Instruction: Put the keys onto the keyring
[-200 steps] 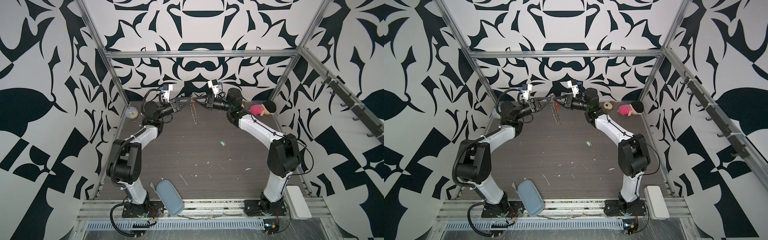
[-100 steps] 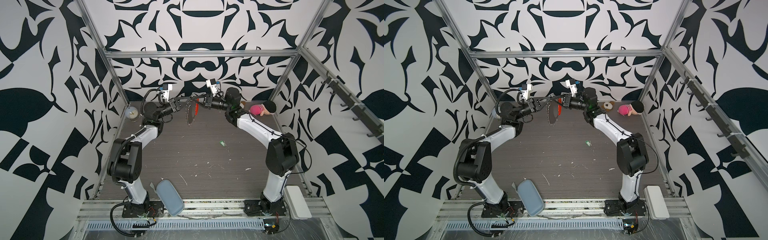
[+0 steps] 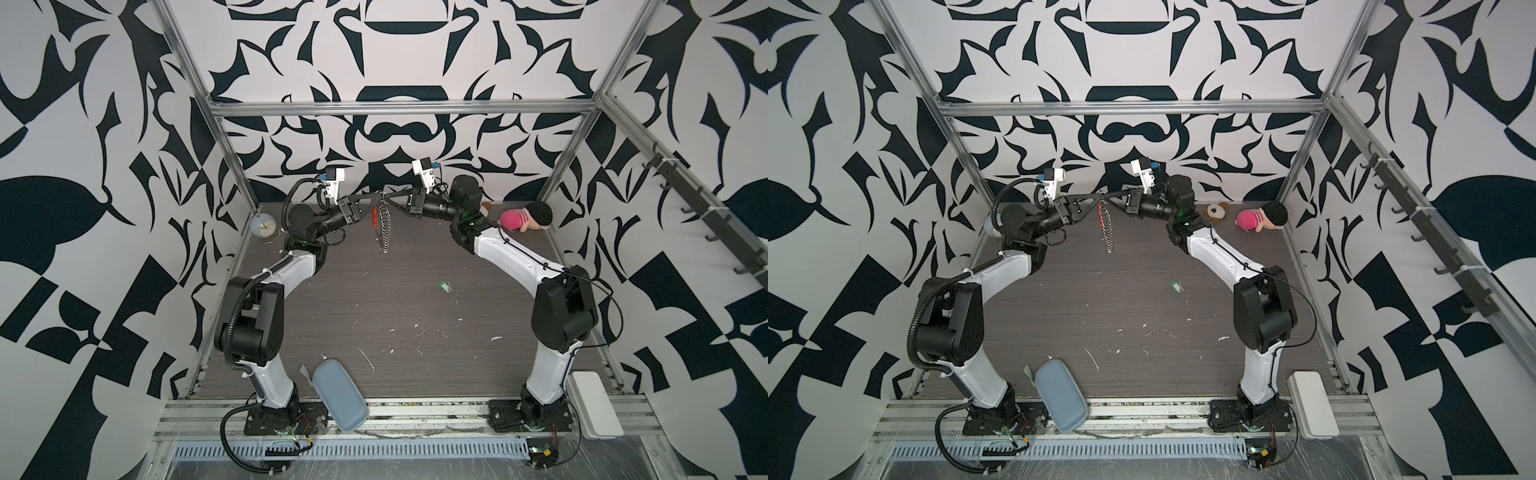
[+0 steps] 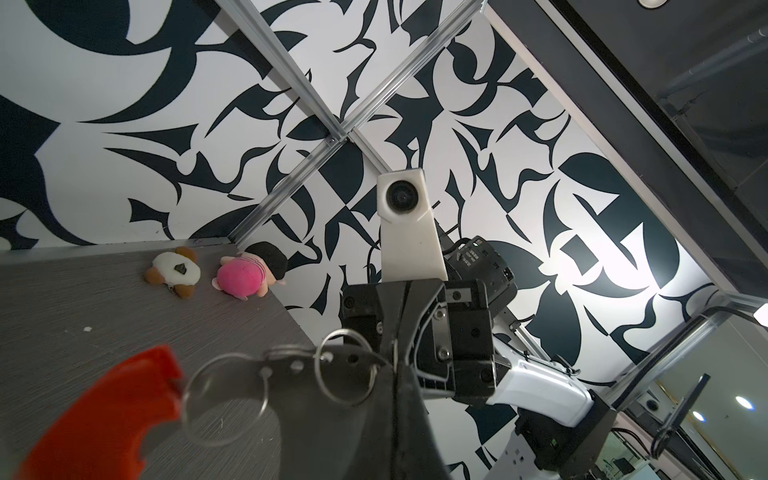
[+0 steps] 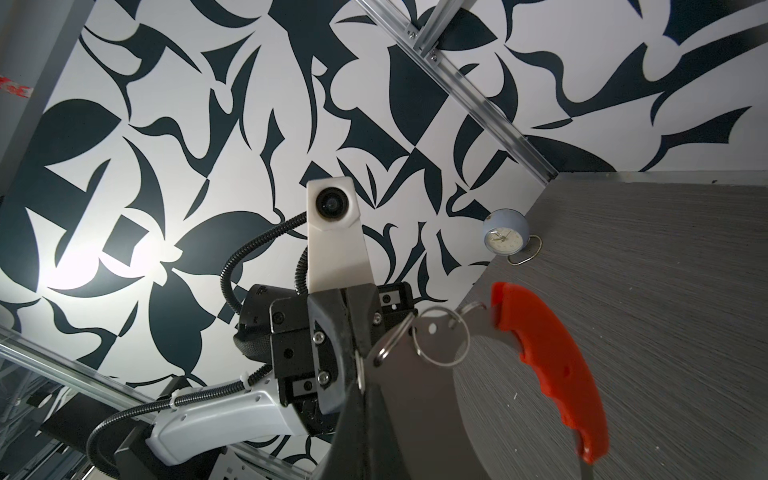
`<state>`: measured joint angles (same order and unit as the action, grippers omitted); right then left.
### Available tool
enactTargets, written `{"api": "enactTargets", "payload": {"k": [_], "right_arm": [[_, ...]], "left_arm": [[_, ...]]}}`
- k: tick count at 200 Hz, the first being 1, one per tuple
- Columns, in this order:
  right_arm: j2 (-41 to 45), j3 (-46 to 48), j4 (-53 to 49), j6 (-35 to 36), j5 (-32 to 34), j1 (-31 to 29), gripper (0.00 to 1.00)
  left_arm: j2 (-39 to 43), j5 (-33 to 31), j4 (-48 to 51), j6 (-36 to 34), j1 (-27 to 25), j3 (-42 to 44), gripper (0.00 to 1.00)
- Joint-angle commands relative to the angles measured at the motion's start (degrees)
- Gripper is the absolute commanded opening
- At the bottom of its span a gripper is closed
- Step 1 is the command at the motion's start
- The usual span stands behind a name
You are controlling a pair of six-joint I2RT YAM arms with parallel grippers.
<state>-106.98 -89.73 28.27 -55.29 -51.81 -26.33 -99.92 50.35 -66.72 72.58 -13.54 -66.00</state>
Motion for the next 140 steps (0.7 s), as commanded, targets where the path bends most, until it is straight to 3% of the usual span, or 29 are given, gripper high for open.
{"api": "enactTargets", "payload": {"k": [1, 43, 76, 93, 119, 140], "right_arm": [[3.53, -2.18, -0.6, 3.93, -2.45, -0.56, 0.0], [5.08, -3.57, -11.7, 13.13, -0.19, -0.35, 0.04], [9.81, -1.21, -22.88, 20.59, 8.18, 0.75, 0.14], [12.6, -1.23, -32.28, 26.35, 17.05, 0.93, 0.16], [17.52, 2.11, -42.03, 31.04, 34.09, 1.38, 0.19], [21.24, 7.8, -40.49, 29.48, 35.34, 4.06, 0.2]], "left_arm": [[-0.41, -0.8, -0.77, -0.11, -0.36, -0.73, 0.0], [-0.06, -0.6, -0.25, -0.15, -0.74, -0.86, 0.0], [0.66, -0.77, 0.09, -0.68, -0.75, -0.54, 0.0], [1.16, -0.99, 0.63, -1.78, -0.85, -0.22, 0.0], [3.46, -1.82, 7.95, -8.67, -1.49, 0.33, 0.0], [6.4, -2.92, 17.76, -19.48, -3.31, 0.41, 0.0]]}}
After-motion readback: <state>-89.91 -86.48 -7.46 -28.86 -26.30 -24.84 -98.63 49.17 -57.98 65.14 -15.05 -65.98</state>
